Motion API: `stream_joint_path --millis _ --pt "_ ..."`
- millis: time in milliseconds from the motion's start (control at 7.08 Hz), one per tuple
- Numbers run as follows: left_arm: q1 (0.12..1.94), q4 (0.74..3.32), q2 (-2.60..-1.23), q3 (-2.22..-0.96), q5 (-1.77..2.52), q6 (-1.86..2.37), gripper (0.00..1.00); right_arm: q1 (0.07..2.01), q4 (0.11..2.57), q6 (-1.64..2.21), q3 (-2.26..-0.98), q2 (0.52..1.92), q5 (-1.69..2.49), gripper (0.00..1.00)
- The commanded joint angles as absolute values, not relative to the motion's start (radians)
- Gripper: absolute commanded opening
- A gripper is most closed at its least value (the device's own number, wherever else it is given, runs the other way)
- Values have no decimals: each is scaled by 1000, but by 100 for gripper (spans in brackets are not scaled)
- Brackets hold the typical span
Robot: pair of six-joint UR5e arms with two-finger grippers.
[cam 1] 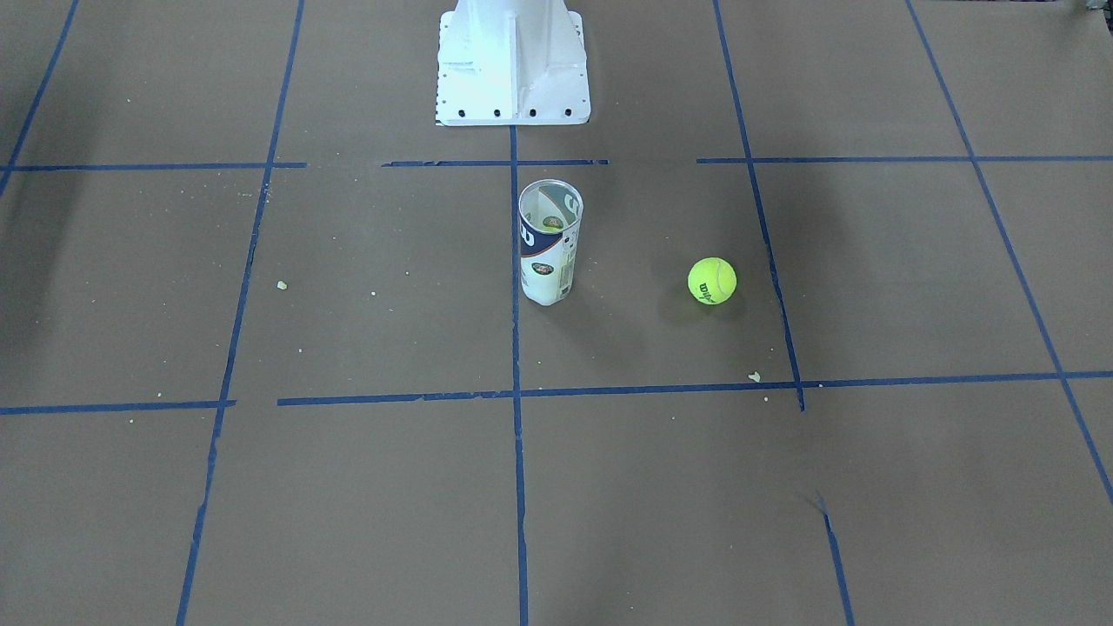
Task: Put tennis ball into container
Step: 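Move the left gripper from rest toward the loose tennis ball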
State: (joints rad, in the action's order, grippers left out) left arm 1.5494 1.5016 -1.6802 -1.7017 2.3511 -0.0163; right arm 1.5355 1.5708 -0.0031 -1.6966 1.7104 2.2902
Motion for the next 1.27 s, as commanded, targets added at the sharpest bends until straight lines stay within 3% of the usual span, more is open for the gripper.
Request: stream_joint_path --millis 0,565,1129 --pt "1380 1505 -1747 -1864 2347 196 100 1536 1571 -3 -1697 1710 2290 100" --pt "973 1505 -1972 -1881 2137 639 100 1536 1571 -3 -1695 1709 2290 100" --pt "797 1690 -1922 -1850 2087 944 100 1536 1571 -3 -1697 1710 2290 100"
